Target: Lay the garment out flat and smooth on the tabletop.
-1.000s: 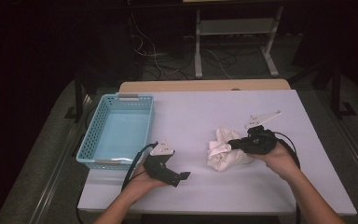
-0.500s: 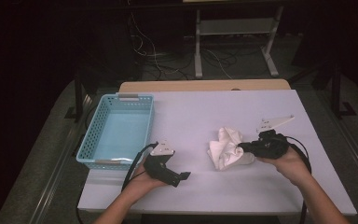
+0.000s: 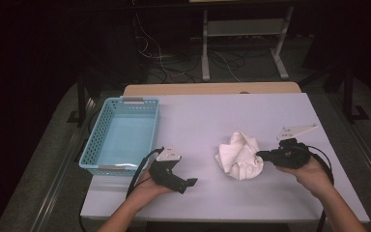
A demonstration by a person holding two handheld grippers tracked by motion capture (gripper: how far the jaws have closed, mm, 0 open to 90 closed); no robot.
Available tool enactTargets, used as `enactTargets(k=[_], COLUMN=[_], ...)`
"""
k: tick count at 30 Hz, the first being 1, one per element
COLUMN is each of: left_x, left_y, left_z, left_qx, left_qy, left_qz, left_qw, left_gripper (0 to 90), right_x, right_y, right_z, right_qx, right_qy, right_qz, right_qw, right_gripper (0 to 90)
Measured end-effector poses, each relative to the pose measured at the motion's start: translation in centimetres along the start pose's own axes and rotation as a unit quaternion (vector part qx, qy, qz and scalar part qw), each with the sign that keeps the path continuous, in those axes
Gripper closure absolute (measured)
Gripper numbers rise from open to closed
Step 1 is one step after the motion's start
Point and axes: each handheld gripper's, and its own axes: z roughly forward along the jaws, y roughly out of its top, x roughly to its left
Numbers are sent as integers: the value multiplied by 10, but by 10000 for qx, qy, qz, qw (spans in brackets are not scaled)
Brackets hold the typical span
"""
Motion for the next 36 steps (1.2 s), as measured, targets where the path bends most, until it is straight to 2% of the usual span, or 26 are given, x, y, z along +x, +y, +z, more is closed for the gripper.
enactTargets(k=[13,24,36], left_x=[0,0,0], left_y=[0,0,-1], left_z=[1,2,2], left_qx=[6,33,56], left_qy=[-4,-3,-2], left_qz=[-7,-8,5], left_qw=[10000,10000,10000], left_gripper=[0,0,0], right_x=[-8,-16,-21], right_y=[-24,-43,-58], right_z=[-7,-14,-17], right_qx=[185,367,558], right_qy=[-158,-367,-482], right_qz=[244,379,457], right_qw=[9994,9979,9962], right_gripper=[865,865,864])
